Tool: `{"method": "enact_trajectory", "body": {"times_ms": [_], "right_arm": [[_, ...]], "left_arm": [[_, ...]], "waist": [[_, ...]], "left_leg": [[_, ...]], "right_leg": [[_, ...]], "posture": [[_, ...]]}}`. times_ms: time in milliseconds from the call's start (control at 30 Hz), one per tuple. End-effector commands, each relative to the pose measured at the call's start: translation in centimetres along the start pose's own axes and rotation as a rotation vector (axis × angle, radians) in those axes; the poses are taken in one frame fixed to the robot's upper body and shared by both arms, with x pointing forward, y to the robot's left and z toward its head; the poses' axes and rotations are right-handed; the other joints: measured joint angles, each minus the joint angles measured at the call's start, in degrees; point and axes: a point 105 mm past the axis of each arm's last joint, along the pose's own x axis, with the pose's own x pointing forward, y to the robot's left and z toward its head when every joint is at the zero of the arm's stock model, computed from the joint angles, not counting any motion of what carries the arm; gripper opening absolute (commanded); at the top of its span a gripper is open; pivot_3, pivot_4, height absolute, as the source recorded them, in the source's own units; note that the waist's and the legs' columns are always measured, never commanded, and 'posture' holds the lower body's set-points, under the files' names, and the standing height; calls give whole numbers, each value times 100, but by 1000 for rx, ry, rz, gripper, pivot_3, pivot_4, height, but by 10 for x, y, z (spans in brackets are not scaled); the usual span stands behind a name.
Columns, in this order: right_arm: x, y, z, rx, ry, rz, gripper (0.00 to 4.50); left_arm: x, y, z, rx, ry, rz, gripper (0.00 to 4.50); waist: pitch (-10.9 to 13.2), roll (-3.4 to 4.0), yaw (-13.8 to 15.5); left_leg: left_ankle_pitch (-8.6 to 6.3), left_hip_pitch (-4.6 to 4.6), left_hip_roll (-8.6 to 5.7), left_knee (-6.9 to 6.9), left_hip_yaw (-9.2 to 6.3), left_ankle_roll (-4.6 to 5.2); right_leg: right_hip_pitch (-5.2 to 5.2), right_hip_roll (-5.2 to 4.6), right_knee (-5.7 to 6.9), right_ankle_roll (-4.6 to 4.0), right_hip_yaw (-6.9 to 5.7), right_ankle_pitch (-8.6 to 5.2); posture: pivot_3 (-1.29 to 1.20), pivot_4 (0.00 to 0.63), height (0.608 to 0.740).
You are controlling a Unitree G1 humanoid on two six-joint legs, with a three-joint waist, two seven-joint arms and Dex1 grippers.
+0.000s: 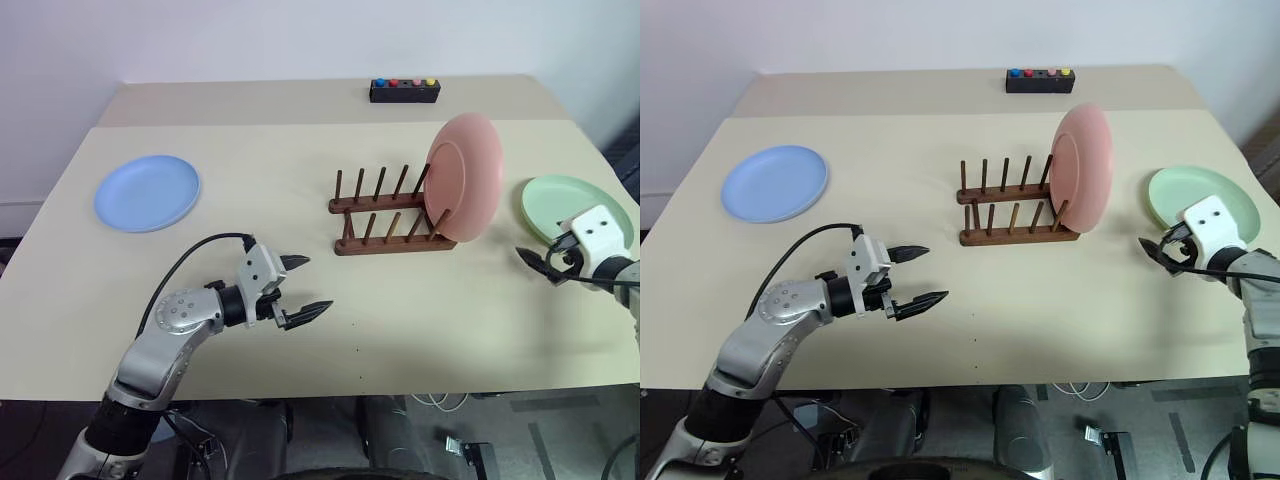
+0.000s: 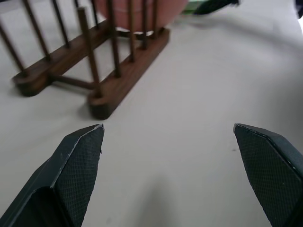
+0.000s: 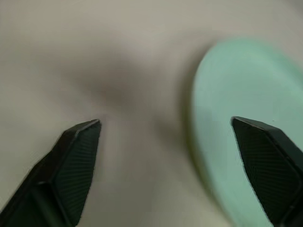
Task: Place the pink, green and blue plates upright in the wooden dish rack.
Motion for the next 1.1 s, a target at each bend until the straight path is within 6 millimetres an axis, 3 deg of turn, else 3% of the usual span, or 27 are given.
{"method": "enact_trajectory", "body": {"times_ms": [33,133,233,433,600,733,867,1000,1067,1100], "right_arm": [[1,-19,-5,-86,47,-70,4452],[6,-24,-12,-91,79,-91,4452],[8,-26,-14,-90,85,-97,3246],[11,-23,-12,-87,65,-99,33],[6,-32,-1,-166,26,-174,33],[-8,-55,42,-255,-105,-329,33],[-31,-65,112,-316,-344,-421,33],[-62,-60,183,-393,-594,-452,33],[-82,-44,227,-426,-775,-415,33],[-88,-37,238,-429,-827,-392,33]], "left_arm": [[4,-1,9,43,-29,-12,4500],[4,0,8,40,-28,-4,4500],[3,1,8,36,-28,7,4500],[2,1,10,42,-39,18,4500],[2,0,11,43,-42,15,4500],[3,0,11,39,-42,4,4500],[5,-1,8,35,-38,-12,4500],[7,1,8,37,-39,-13,4500],[8,3,8,37,-41,-10,4500],[8,4,8,37,-43,-8,4500]], "waist": [[-2,0,-15],[-2,-1,-41],[-2,-1,-38],[-2,0,-82],[-3,2,-99],[1,20,-109],[2,43,-116],[2,43,-104],[3,44,-107],[3,45,-109]], "left_leg": [[0,2,0,0,1,0],[0,4,0,1,0,0],[0,3,-1,2,-1,0],[0,3,-1,0,-2,0],[0,5,-1,-2,-3,0],[0,3,-2,-1,-2,0],[0,3,-2,-4,0,0],[0,2,-1,-2,-1,0],[0,1,-2,-1,-1,0],[0,1,-1,-3,-1,0]], "right_leg": [[4,0,0,0,0,0],[9,0,0,1,0,1],[11,-1,-3,2,1,1],[10,0,-2,3,1,1],[10,0,-1,3,1,1],[8,0,0,3,3,2],[0,0,5,4,7,2],[1,0,5,5,6,2],[1,0,5,5,6,2],[0,0,5,5,6,2]], "posture": [[0,150,740],[0,150,740],[0,150,740],[0,150,740],[0,150,740],[0,150,740],[0,150,740],[0,150,740],[0,150,740],[0,150,740]]}}
